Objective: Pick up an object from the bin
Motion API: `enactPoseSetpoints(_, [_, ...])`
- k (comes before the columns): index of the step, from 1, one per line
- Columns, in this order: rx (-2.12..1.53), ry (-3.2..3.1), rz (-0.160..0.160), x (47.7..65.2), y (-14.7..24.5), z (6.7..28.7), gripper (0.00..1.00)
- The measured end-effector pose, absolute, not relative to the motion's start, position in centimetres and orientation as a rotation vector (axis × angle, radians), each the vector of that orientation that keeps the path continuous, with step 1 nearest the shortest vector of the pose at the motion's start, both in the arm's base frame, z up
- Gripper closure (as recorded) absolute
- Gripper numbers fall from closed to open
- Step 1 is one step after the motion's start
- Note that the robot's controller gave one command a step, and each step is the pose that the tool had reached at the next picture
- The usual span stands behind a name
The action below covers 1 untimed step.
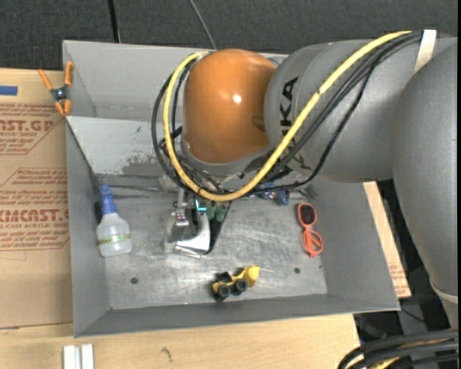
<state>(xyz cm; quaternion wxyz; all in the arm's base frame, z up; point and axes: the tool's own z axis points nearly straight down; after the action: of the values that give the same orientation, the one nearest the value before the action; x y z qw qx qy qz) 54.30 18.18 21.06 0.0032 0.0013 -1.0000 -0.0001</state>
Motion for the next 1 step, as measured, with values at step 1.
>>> enactPoseSetpoints(1, [0.001, -3.143, -0.003, 54.48, 18.1, 21.49, 0.0])
